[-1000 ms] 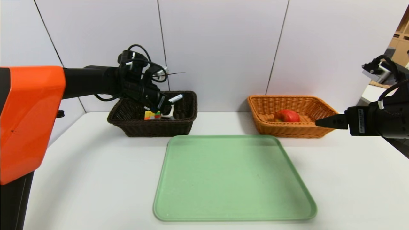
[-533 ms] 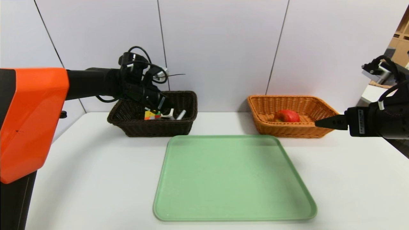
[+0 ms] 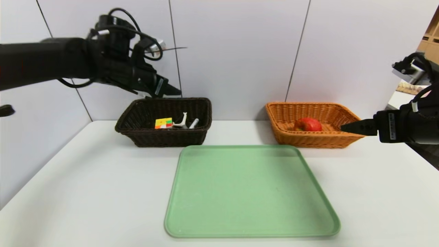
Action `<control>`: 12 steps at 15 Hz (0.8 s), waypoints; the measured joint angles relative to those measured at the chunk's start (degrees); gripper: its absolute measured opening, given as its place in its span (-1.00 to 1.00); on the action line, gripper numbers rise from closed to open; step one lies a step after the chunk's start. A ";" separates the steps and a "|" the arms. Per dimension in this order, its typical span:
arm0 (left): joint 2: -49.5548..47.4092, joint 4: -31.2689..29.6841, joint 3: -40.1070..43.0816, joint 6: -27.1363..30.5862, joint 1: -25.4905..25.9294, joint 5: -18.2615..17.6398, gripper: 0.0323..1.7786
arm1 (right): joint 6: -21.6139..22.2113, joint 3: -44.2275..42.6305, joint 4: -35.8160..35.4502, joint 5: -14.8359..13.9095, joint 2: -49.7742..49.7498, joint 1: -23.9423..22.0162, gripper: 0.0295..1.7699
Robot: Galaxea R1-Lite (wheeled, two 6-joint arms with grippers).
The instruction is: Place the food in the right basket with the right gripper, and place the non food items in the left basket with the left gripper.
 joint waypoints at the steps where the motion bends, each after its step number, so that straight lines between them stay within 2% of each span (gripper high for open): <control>1: -3.39 1.66 0.56 -0.48 -0.30 1.77 0.65 | -1.71 -0.10 0.33 0.02 0.00 -0.33 0.92; 5: -19.29 9.34 5.00 -3.73 -3.18 10.86 0.75 | -5.18 0.20 2.49 0.06 -0.50 -0.71 0.92; 8: -32.55 11.50 14.18 -4.44 -4.19 18.96 0.81 | -5.71 0.22 9.95 0.12 -3.04 -0.18 0.92; 10: -41.45 11.69 21.15 -4.56 -1.17 22.39 0.83 | -5.56 0.48 14.62 -0.27 -5.94 -0.41 0.92; 12: -50.02 11.50 27.95 -4.72 4.38 23.28 0.85 | -5.42 2.16 15.56 -0.38 -9.59 -2.89 0.92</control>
